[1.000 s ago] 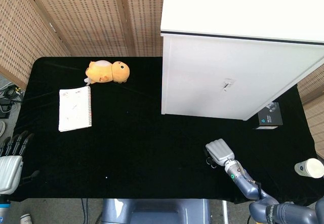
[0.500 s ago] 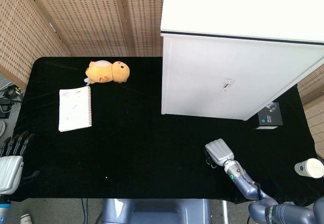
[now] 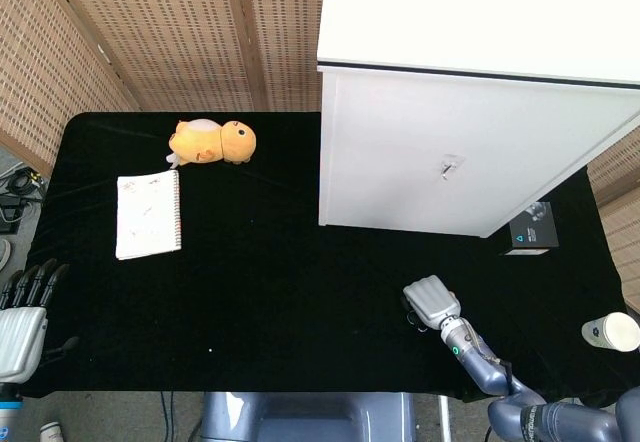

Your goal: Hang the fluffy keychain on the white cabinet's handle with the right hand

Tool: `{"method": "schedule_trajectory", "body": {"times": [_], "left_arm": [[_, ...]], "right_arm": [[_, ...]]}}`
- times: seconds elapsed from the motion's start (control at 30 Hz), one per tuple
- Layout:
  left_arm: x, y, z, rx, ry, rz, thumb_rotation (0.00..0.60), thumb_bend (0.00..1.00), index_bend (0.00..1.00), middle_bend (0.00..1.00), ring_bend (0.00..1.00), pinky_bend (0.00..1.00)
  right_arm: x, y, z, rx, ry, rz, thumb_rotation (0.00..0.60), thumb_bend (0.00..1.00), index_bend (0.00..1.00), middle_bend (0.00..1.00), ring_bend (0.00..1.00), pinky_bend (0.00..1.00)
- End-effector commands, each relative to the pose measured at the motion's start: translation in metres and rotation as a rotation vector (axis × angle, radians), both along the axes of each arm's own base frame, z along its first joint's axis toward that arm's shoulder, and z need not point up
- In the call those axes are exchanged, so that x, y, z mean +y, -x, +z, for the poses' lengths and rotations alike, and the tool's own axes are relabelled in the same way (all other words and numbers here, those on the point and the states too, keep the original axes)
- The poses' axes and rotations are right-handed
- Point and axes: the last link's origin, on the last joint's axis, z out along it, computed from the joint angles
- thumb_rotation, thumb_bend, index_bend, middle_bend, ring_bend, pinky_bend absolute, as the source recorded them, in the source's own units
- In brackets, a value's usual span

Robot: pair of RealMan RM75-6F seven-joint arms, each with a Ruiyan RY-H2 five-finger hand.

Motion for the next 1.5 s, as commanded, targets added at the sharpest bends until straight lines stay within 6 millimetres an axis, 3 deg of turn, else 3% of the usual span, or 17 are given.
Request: {"method": "schedule_trajectory", "body": {"times": [0.03,0.27,0.53,0.9,1.27,1.5], "left_arm": [[0.000,0.000,0.000,0.000,-0.001,0.001,0.600,0.00,0.00,0.00,0.00,0.00],[0.000,0.000,0.000,0.000,0.000,0.000,0.600,0.00,0.00,0.00,0.00,0.00],[0.000,0.000,0.000,-0.002,0.002,0.000,0.600,0.00,0.00,0.00,0.00,0.00],[0.000,0.000,-0.001,-0.005,0.007,-0.002,0.600,0.00,0.00,0.00,0.00,0.00],[0.001,-0.002,-0.002,-0.009,0.013,-0.006,0.600,0.00,0.00,0.00,0.00,0.00],[-0.001,-0.002,-0.005,-0.012,0.025,-0.002,0.600,0.00,0.00,0.00,0.00,0.00]], "right_arm": [[0.000,0.000,-0.001,0.004,-0.001,0.004,0.600,0.54,0.57,0.92,0.92,1.00],[-0.001,0.001,-0.002,0.015,-0.003,0.004,0.600,0.54,0.57,0.92,0.92,1.00],[-0.001,0.000,-0.001,0.007,0.005,0.012,0.600,0.57,0.66,0.92,0.92,1.00],[-0.003,-0.009,0.010,-0.086,0.037,0.026,0.600,0.60,0.70,0.93,0.92,1.00],[-0.002,-0.033,0.039,-0.221,0.073,0.113,0.600,0.60,0.71,0.94,0.92,1.00],[-0.004,-0.053,0.072,-0.310,0.159,0.223,0.600,0.60,0.71,0.94,0.92,1.00]]}}
